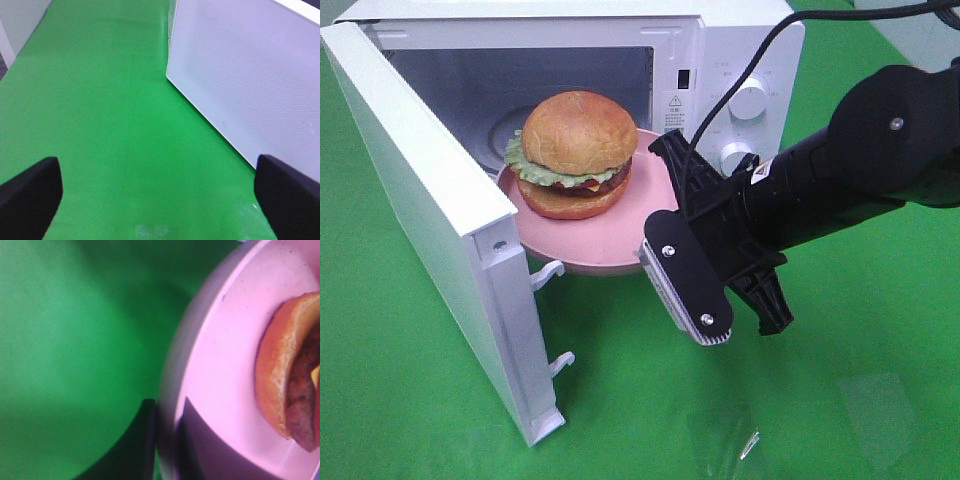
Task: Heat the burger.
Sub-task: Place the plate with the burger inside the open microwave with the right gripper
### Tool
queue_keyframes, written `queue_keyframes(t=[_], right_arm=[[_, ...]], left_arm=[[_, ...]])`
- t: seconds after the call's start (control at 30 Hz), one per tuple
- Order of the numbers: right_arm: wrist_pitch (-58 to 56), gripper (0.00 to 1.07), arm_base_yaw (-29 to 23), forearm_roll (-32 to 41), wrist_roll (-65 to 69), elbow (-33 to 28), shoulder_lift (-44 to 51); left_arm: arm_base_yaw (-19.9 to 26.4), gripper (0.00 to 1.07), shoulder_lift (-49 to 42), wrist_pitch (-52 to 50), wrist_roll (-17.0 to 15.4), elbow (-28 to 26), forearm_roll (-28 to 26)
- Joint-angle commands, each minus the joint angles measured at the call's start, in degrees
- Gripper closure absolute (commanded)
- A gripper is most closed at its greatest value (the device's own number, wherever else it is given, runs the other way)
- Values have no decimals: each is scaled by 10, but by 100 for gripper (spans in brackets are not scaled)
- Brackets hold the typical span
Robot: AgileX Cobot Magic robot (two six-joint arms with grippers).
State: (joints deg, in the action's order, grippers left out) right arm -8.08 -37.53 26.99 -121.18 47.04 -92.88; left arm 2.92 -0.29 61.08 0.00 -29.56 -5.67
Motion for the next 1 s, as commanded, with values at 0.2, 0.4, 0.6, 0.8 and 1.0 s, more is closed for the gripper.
queue_keyframes(t=[0.2,0.4,0.6,0.8,1.0], right_arm=[[28,107,0,5,-7,49,-20],[25,107,0,5,-7,76,-42],[21,107,0,5,-7,96,-60],[3,107,0,5,-9,126,-80],[-5,107,0,6,-7,158,-103]], left_arm=[[1,8,-9,0,0,0,1],[1,8,-9,0,0,0,1],[1,8,-9,0,0,0,1],[1,8,-9,0,0,0,1],[1,8,-9,0,0,0,1]])
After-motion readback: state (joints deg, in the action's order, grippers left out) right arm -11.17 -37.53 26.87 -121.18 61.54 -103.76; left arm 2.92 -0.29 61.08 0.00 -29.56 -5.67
